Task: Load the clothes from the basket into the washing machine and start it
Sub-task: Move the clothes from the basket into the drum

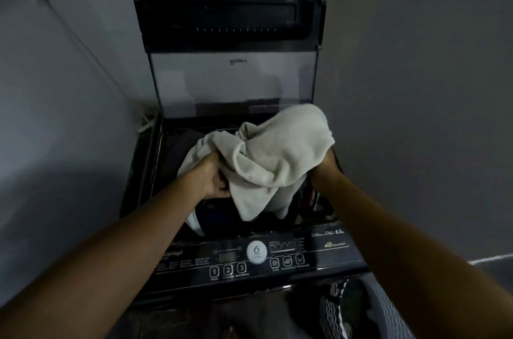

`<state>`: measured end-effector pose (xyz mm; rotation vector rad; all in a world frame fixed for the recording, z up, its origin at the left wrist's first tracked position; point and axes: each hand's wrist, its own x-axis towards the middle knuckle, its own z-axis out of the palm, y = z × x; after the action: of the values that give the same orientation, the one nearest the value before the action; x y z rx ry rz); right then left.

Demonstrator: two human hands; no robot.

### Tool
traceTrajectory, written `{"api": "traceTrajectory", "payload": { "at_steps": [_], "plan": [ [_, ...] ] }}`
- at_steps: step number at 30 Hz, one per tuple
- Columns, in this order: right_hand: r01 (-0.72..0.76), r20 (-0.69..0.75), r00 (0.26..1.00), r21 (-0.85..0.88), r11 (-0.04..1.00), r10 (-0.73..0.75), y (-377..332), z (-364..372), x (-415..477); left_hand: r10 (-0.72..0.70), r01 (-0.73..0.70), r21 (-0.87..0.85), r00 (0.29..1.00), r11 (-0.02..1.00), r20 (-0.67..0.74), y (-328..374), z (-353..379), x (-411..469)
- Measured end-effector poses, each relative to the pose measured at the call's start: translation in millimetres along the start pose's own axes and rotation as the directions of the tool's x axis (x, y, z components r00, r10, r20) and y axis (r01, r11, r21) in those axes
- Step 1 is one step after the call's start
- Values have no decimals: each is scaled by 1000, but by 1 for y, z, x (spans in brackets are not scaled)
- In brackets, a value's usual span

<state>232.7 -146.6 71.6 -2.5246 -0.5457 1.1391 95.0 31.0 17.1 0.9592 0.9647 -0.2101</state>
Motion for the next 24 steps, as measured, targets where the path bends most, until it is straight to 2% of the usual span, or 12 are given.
{"api": "traceTrajectory", "payload": {
  "at_steps": [1, 2, 3, 6, 8, 10, 12, 14, 17, 20, 22, 24],
  "plan": [
    [119, -115, 989, 270, 956, -91, 14, 8, 11, -25, 26, 54, 1000, 998, -19, -5, -5, 9],
    [182, -283, 958, 516, 837, -34, 37, 22, 26, -51, 55, 109, 998, 993, -35, -10, -9, 16],
    [223, -377, 926, 586, 779, 19, 52, 26, 33, -73, 83, 173, 995, 981, -61, -15, -14, 23],
    [56, -303, 951, 371, 927, 64, 58, 31, 46, -23, 76, 347, 988, 935, -155, -21, -24, 35],
    [66, -289, 957, 204, 977, -4, 50, 28, 50, 163, -49, 492, 968, 869, -191, -17, -28, 45],
    [130, -307, 943, -18, 991, -129, 40, 28, 53, 395, -186, 715, 908, 674, -136, -13, -34, 56],
    [225, -291, 912, -231, 947, -288, 32, 40, 57, 528, -266, 877, 849, 400, 17, -13, -35, 67],
    [326, -198, 877, -423, 846, -438, 24, 56, 66, 483, -295, 935, 859, 199, 168, -17, -34, 82],
    [386, -10, 870, -607, 695, -493, 20, 80, 88, 282, -239, 971, 933, 29, 221, -27, -36, 106],
    [325, 68, 924, -655, 682, -376, 24, 94, 108, 174, -210, 978, 963, 14, 204, -36, -42, 128],
    [280, 83, 949, -661, 697, -303, 32, 101, 116, 170, -202, 979, 965, -13, 201, -44, -46, 140],
    [258, 106, 962, -641, 723, -250, 38, 107, 123, 160, -200, 979, 968, 26, 194, -52, -49, 153]
  ]
}}
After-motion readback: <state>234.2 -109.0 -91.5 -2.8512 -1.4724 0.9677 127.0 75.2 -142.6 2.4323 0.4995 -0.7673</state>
